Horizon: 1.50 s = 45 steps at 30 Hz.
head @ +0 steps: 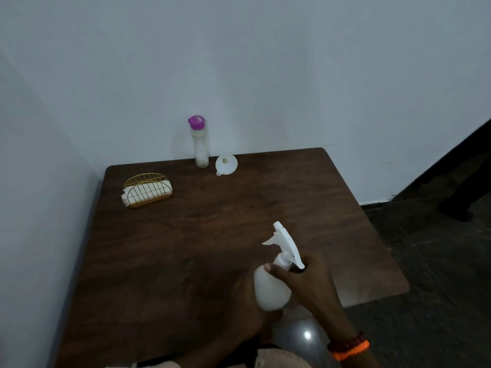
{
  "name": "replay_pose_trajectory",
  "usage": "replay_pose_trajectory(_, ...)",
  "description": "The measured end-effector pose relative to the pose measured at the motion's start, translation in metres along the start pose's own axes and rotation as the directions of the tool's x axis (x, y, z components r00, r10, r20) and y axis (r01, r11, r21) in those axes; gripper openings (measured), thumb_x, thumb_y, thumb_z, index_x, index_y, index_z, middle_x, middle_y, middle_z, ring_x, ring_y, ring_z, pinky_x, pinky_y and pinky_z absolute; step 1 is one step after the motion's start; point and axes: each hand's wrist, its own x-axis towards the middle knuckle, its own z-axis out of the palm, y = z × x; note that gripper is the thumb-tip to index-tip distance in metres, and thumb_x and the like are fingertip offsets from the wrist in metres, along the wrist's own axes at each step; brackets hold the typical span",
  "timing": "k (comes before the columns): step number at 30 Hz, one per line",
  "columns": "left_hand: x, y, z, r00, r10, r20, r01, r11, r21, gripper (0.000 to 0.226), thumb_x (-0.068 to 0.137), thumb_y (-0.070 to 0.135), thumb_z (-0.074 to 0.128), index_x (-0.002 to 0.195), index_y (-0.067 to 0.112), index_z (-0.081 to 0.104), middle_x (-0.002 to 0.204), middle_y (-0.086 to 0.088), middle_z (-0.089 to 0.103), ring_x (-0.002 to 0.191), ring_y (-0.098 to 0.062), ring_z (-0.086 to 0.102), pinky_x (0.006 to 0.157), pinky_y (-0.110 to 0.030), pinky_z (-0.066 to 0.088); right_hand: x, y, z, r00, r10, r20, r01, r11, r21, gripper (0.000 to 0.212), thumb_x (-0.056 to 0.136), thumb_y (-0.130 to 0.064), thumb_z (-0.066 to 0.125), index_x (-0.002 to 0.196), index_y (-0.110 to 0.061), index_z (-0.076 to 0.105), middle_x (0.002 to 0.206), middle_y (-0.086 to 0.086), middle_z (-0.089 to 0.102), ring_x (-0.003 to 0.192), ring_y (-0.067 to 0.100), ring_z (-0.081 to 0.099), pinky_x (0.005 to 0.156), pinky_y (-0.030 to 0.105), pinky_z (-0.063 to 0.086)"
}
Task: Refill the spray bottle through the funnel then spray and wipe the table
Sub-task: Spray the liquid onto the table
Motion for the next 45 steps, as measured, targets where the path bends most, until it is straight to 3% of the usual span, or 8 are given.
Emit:
replay_pose_trajectory(12,0.147,0.035,-0.037,0.996,0.019,-0.085,-0.013,0.998,0.063,0.106,0.060,0.064,0.086,0.147,0.034,0.033,0.143,0.002,0.053,0.128,-0.017,0.057,0.111,-0.037,0.046,0.156,-0.032,-0.028,0.977,-0.209,0.031,0.211,0.970,-0.120,0.037,0.063,-0.031,0.097,0.066,-0.015,0.063,0.057,-0.007,0.061,0.052,0.004,0.060,0.049,0.014,0.041)
replay_pose_trajectory(14,0.175,0.050,-0.051,0.995,0.015,-0.095,-0.009,0.998,0.067,0.099,0.065,0.052,0.085,0.148,0.033,0.034,0.144,0.022,0.047,0.129,0.002,0.048,0.112,-0.026,0.041,0.190,-0.039,-0.036,0.953,-0.275,0.125,0.295,0.935,-0.198,0.037,0.063,-0.033,0.096,0.070,-0.016,0.064,0.062,-0.008,0.062,0.055,0.005,0.058,0.051,0.014,0.041)
replay_pose_trajectory(17,0.224,0.057,-0.073,0.996,0.017,-0.088,-0.015,1.000,0.016,0.087,0.074,0.021,0.088,0.148,0.013,0.044,0.114,0.051,0.052,0.110,0.031,0.045,0.108,-0.023,0.042,0.243,-0.055,-0.049,0.906,-0.304,0.293,0.385,0.880,-0.278,0.035,0.065,-0.029,0.095,0.073,-0.013,0.066,0.067,-0.009,0.060,0.060,0.006,0.055,0.053,0.015,0.036)
replay_pose_trajectory(21,0.273,0.060,-0.091,0.997,0.038,-0.062,-0.035,0.998,0.048,0.091,0.061,0.038,0.094,0.139,0.029,0.050,0.133,0.014,0.061,0.123,-0.005,0.059,0.101,-0.037,0.054,0.308,-0.072,-0.056,0.803,-0.308,0.511,0.496,0.820,-0.285,0.032,0.064,-0.020,0.094,0.068,-0.031,0.064,0.072,-0.003,0.070,0.066,0.007,0.065,0.057,0.020,0.046)
replay_pose_trajectory(26,0.327,0.054,-0.102,0.992,0.054,-0.117,-0.051,0.998,0.028,0.096,0.054,0.043,0.097,0.137,0.037,0.049,0.133,0.014,0.059,0.123,-0.007,0.058,0.099,-0.038,0.055,0.378,-0.085,-0.044,0.728,-0.287,0.623,0.540,0.799,-0.263,0.036,0.064,-0.009,0.092,0.097,-0.018,0.079,0.094,-0.003,0.076,0.085,0.014,0.072,0.072,0.027,0.057)
replay_pose_trajectory(34,0.404,0.041,-0.097,0.942,-0.039,-0.333,0.061,0.997,0.057,0.092,0.059,0.053,0.092,0.134,0.032,0.045,0.129,0.022,0.050,0.120,-0.001,0.051,0.103,-0.020,0.042,0.453,-0.088,-0.012,0.726,-0.369,0.580,0.576,0.786,-0.222,0.042,0.067,-0.001,0.085,0.105,-0.017,0.077,0.098,-0.006,0.070,0.080,-0.002,0.058,0.068,0.013,0.047)
replay_pose_trajectory(41,0.440,0.039,-0.086,0.878,-0.126,-0.462,0.168,0.985,0.050,0.101,0.068,0.046,0.089,0.147,0.011,0.037,0.147,-0.007,0.049,0.138,-0.023,0.045,0.114,-0.025,0.029,0.485,-0.070,0.014,0.758,-0.444,0.478,0.581,0.793,-0.185,0.056,0.069,0.009,0.079,0.118,-0.018,0.072,0.100,0.000,0.064,0.080,0.020,0.063,0.076,0.024,0.054)
replay_pose_trajectory(45,0.443,0.038,-0.083,0.848,-0.142,-0.511,0.198,0.979,0.056,0.103,0.069,0.040,0.090,0.149,0.004,0.035,0.150,-0.013,0.047,0.142,-0.028,0.042,0.114,-0.026,0.028,0.495,-0.062,0.024,0.769,-0.459,0.445,0.575,0.801,-0.168,0.055,0.072,0.005,0.081,0.120,-0.020,0.071,0.103,-0.004,0.064,0.078,0.017,0.063,0.074,0.018,0.053)
